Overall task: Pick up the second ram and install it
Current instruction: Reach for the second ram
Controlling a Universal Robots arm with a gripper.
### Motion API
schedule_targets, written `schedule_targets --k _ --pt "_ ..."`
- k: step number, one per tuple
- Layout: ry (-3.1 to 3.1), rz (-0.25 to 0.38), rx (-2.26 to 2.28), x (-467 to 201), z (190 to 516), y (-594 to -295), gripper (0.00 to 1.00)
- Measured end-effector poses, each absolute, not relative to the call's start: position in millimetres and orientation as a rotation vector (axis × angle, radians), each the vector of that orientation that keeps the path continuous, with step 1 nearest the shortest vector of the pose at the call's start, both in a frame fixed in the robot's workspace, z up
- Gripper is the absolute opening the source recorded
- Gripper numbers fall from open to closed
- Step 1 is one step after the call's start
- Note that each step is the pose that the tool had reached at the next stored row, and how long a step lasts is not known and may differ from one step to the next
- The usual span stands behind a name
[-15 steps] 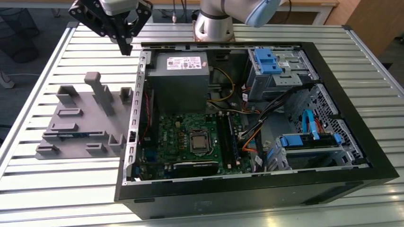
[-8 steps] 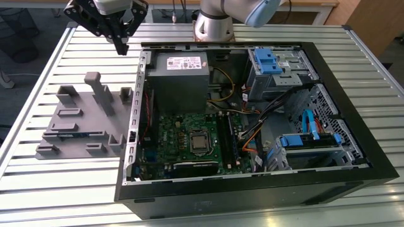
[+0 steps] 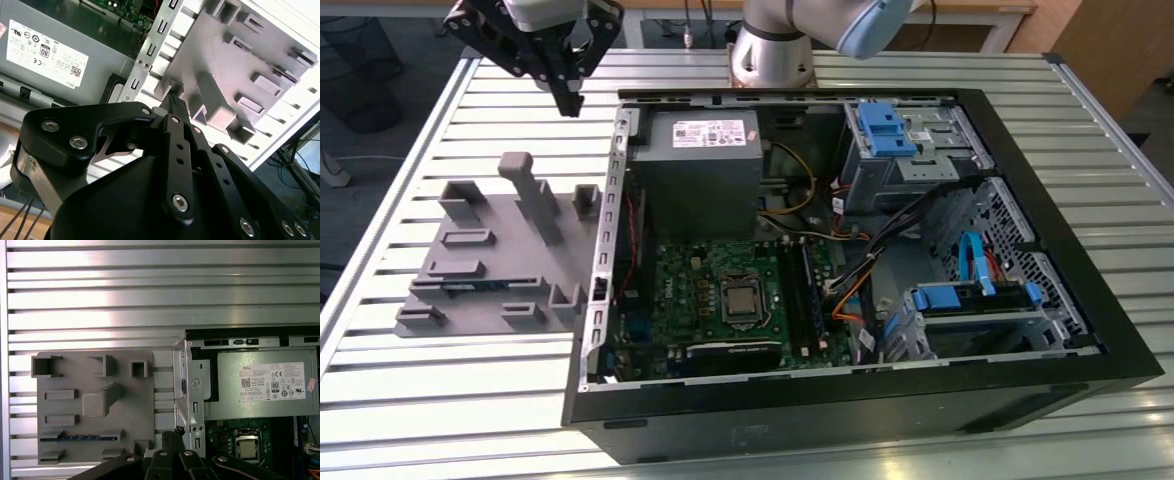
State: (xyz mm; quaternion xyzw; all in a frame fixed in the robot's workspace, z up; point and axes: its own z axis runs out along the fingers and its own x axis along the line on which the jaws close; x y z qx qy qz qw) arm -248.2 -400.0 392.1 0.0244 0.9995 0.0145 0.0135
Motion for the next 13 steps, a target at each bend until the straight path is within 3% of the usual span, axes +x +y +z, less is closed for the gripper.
schedule_targets --k 13 --pt "3.113 0.045 0.076 -255.7 392.0 -400.0 0.11"
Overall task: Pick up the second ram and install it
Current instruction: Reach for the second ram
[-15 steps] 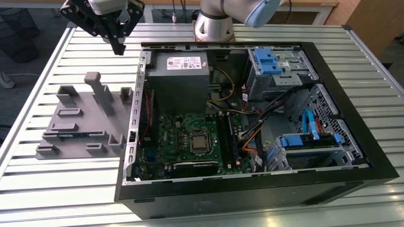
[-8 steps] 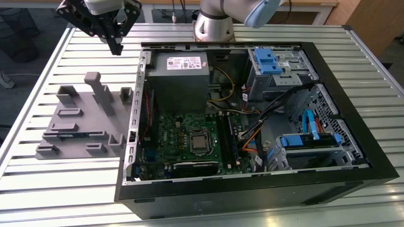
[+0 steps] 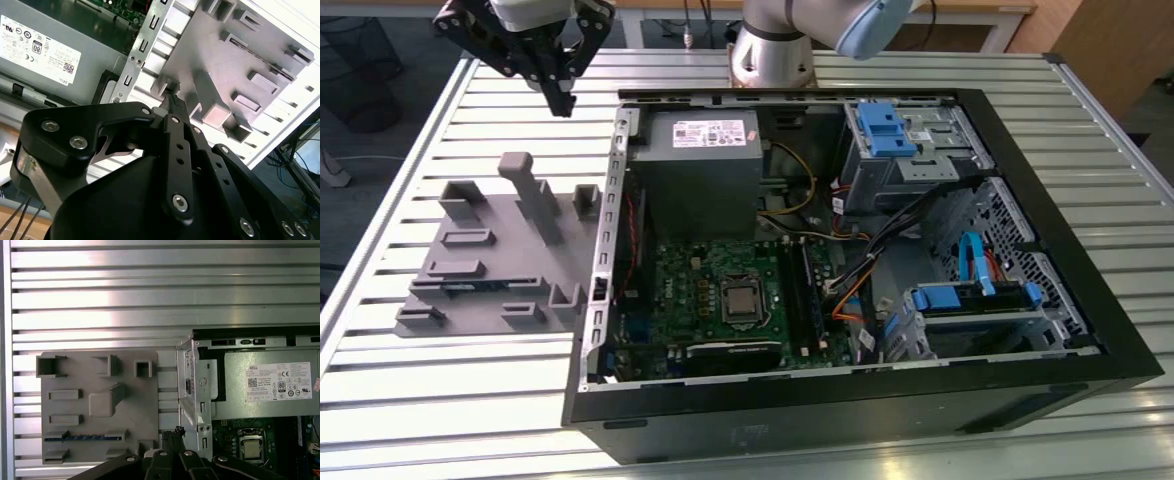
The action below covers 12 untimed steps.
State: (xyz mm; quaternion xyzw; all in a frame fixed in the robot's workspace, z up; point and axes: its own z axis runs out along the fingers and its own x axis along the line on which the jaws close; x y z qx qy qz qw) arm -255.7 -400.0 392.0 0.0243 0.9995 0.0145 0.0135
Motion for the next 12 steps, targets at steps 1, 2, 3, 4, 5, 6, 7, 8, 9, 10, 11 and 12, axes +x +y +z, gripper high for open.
schedule_targets --k 1,2,3,4,5,6,7,8,9,10,11,12 --pt "3.113 0.045 0.076 -256.1 392.0 -400.0 0.11" --pt "3.113 0.045 0.076 -256.6 392.1 -400.0 0.11" --pt "3.113 0.045 0.076 -257.1 392.0 -400.0 0.11" --pt "3.113 0.045 0.076 -257.5 392.1 -400.0 0.11" --pt "3.113 0.045 0.076 -258.0 392.1 -400.0 0.11" --pt "3.113 0.045 0.076 -258.4 392.1 -400.0 0.11" --pt "3.113 0.045 0.076 -258.8 392.1 -400.0 0.11" --pt "3.113 0.045 0.076 -259.2 392.0 -400.0 0.11" --pt "3.113 0.045 0.076 -259.6 392.1 -400.0 0.11" --pt "3.113 0.045 0.076 -259.9 392.0 -400.0 0.11" --pt "3.113 0.045 0.076 -260.4 392.1 -400.0 0.11" --pt "3.113 0.045 0.076 -260.8 392.0 -400.0 0.11"
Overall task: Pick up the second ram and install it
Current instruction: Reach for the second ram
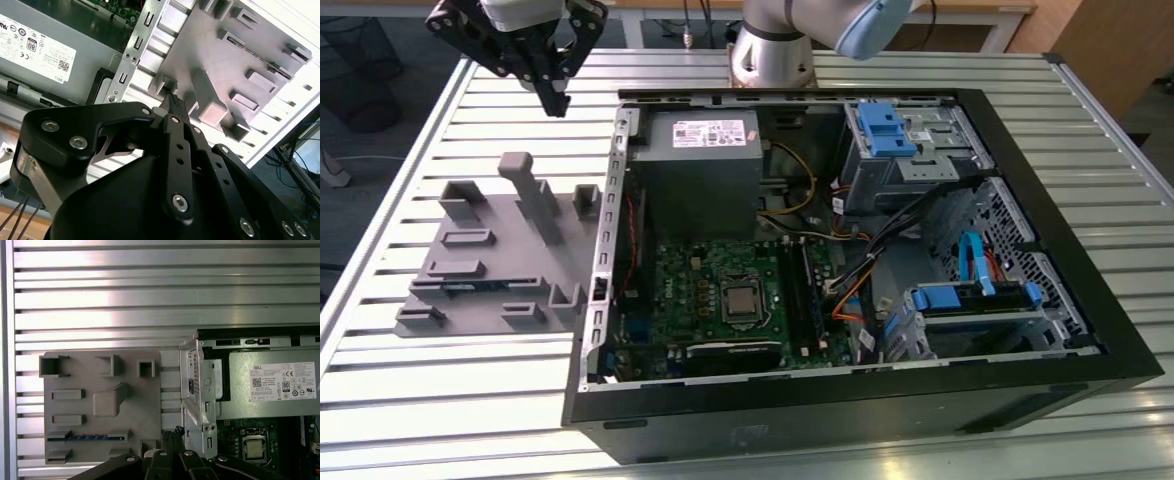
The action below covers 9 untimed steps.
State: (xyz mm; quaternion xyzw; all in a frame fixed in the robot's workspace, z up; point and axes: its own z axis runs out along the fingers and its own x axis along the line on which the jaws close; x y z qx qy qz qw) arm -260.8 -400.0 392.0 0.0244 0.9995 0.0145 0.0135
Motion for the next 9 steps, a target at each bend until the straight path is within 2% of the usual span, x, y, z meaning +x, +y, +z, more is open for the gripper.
schedule_targets --k 9 --pt "3.113 0.045 0.076 -266.0 392.1 -400.0 0.11"
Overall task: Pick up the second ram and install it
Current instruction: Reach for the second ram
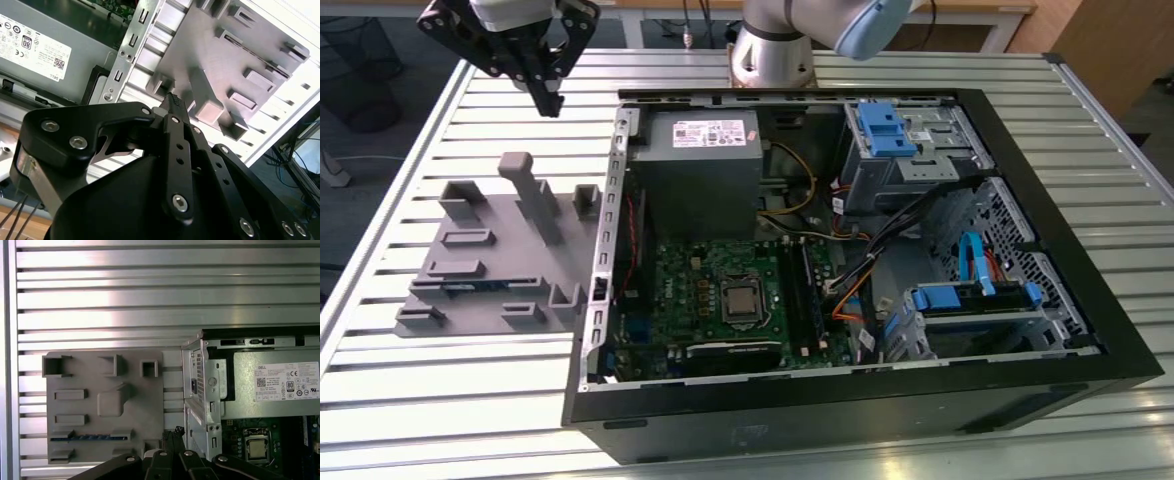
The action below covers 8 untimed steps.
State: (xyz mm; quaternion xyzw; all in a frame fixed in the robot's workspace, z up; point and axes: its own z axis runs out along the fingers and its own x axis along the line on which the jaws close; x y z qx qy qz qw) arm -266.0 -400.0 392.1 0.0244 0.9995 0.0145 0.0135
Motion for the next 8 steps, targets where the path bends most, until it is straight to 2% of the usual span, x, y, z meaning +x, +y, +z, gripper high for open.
schedule_targets --k 8 --pt "3.113 0.045 0.076 -271.5 392.1 -400.0 0.11"
